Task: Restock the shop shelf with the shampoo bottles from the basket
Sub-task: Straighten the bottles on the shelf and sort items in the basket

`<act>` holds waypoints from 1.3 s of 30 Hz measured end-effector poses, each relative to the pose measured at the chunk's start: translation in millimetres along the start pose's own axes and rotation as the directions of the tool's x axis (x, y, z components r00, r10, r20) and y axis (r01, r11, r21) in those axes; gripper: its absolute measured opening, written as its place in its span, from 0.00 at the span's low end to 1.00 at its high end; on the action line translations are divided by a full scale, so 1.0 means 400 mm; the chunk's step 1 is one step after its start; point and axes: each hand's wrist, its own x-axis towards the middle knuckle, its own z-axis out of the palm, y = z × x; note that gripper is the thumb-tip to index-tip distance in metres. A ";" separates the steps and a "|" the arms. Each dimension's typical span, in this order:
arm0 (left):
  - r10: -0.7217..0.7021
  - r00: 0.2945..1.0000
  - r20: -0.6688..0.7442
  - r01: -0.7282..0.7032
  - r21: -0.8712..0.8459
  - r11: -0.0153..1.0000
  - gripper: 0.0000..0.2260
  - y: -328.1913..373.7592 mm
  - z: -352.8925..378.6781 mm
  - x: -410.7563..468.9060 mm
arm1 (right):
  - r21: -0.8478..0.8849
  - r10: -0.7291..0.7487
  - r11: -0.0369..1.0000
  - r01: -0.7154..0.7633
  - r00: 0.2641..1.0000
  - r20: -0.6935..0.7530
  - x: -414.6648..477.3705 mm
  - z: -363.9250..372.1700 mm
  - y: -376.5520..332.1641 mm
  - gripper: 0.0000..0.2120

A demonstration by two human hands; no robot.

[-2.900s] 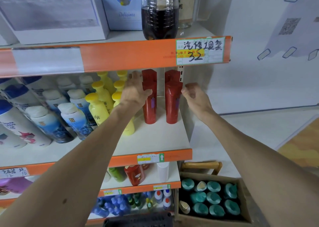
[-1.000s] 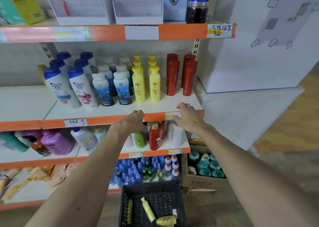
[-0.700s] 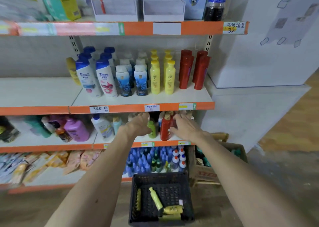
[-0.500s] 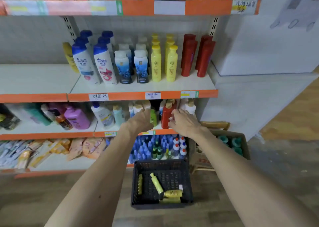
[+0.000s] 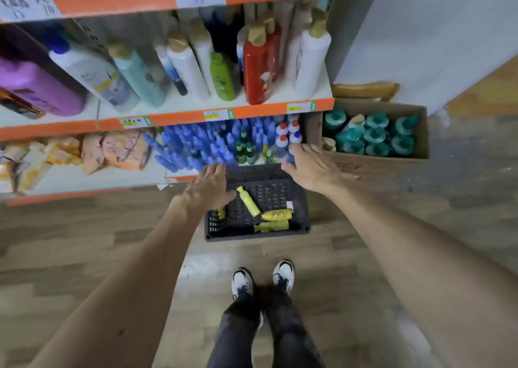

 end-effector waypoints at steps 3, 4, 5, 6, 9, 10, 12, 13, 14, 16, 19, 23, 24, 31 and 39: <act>0.008 1.000 0.025 -0.006 -0.063 0.998 0.30 -0.040 0.153 0.104 | 0.002 0.009 1.000 -0.009 0.998 0.064 0.079 0.160 0.060 0.25; 0.021 0.998 0.062 -0.016 -0.078 0.997 0.29 -0.057 0.208 0.145 | 0.008 0.021 1.000 -0.022 0.996 0.085 0.115 0.228 0.083 0.24; 0.033 0.995 0.097 -0.025 -0.076 0.997 0.29 -0.078 0.264 0.191 | 0.014 0.035 0.999 -0.037 0.993 0.109 0.156 0.300 0.104 0.23; 0.038 0.992 0.122 -0.029 -0.075 0.997 0.28 -0.105 0.324 0.244 | 0.024 0.058 0.998 -0.062 0.989 0.137 0.197 0.375 0.123 0.23; 0.017 0.992 0.128 -0.002 -0.114 0.994 0.25 -0.183 0.508 0.402 | 0.027 0.096 0.994 -0.104 0.973 0.211 0.311 0.603 0.174 0.23; 0.002 0.990 0.138 0.013 -0.113 0.993 0.24 -0.203 0.566 0.453 | 0.020 0.094 0.995 -0.101 0.968 0.232 0.346 0.674 0.190 0.23; -0.018 0.981 0.194 0.037 -0.096 0.995 0.23 -0.231 0.687 0.551 | 0.008 0.071 0.997 -0.077 0.955 0.288 0.415 0.821 0.223 0.21; -0.012 0.977 0.213 0.033 -0.094 0.995 0.23 -0.241 0.745 0.602 | -0.003 0.068 0.998 -0.070 0.947 0.313 0.449 0.889 0.242 0.21; -0.003 0.976 0.217 0.023 -0.091 0.996 0.24 -0.250 0.799 0.654 | -0.019 0.070 0.998 -0.068 0.943 0.326 0.484 0.951 0.260 0.20; -0.004 0.976 0.216 0.019 -0.068 0.998 0.25 -0.266 0.895 0.752 | -0.044 0.093 0.996 -0.083 0.936 0.341 0.554 1.057 0.296 0.20; -0.003 0.972 0.235 0.007 -0.015 1.000 0.27 -0.297 0.999 0.893 | -0.062 0.095 0.995 -0.079 0.933 0.346 0.667 1.178 0.348 0.21; -0.038 0.972 0.233 0.031 0.034 0.999 0.28 -0.375 1.066 1.062 | -0.026 0.069 0.998 -0.064 0.940 0.334 0.823 1.284 0.408 0.22; -0.068 0.973 0.220 0.056 0.062 0.997 0.28 -0.396 1.074 1.101 | -0.014 0.068 0.998 -0.067 0.946 0.318 0.859 1.300 0.420 0.23; -0.104 0.985 0.139 0.092 0.090 0.992 0.26 -0.453 1.145 1.261 | 0.018 0.053 0.998 -0.060 0.964 0.259 1.016 1.407 0.458 0.26; -0.186 0.977 0.101 0.178 0.089 0.980 0.24 -0.456 1.186 1.267 | -0.013 0.054 0.998 -0.054 0.908 0.416 0.988 1.447 0.488 0.19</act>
